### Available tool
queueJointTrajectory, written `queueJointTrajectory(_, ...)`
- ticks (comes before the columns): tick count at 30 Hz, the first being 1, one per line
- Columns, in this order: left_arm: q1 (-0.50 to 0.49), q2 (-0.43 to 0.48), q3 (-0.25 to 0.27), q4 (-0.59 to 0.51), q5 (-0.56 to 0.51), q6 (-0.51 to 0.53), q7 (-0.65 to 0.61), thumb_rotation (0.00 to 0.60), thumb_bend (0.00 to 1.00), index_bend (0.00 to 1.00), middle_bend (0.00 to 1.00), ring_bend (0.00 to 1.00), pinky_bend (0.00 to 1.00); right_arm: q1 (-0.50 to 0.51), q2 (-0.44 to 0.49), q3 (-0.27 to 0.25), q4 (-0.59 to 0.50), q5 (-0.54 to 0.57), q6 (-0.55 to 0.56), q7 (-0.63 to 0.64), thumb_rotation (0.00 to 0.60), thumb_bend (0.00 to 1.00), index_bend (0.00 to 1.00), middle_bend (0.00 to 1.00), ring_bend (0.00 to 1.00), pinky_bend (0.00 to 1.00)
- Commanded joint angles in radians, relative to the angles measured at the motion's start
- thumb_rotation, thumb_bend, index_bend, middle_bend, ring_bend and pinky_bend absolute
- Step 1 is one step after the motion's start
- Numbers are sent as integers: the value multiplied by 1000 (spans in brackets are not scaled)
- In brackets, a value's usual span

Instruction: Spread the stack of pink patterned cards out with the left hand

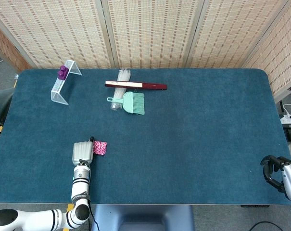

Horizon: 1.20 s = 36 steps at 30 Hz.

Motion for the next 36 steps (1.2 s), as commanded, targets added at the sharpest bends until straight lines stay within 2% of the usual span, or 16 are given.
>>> queueJointTrajectory(1,0,0,0,0,3,2,-1,600,422,203,1000,1000,1000,0,0,0,-1,1,-1,-1,600,549,791,735,666,931)
queueJointTrajectory(16,6,-6,5,5,27,0,-33,600,421,247,1000,1000,1000,0,1,1,-1,0,0,0,600,549,791,734,666,931)
queueJointTrajectory(28,20,-2,7,8,74,1,-82,600,420,376,1000,1000,1000,1,0,0,-2,0,-4,-4,600,549,791,735,666,931)
queueJointTrajectory(33,22,0,9,9,72,-7,-78,600,422,380,1000,1000,1000,2,0,0,-3,1,-6,-6,600,549,791,735,666,931)
queueJointTrajectory(36,23,2,11,11,68,-12,-74,600,421,330,1000,1000,1000,2,0,0,-3,2,-6,-6,600,549,791,734,666,931)
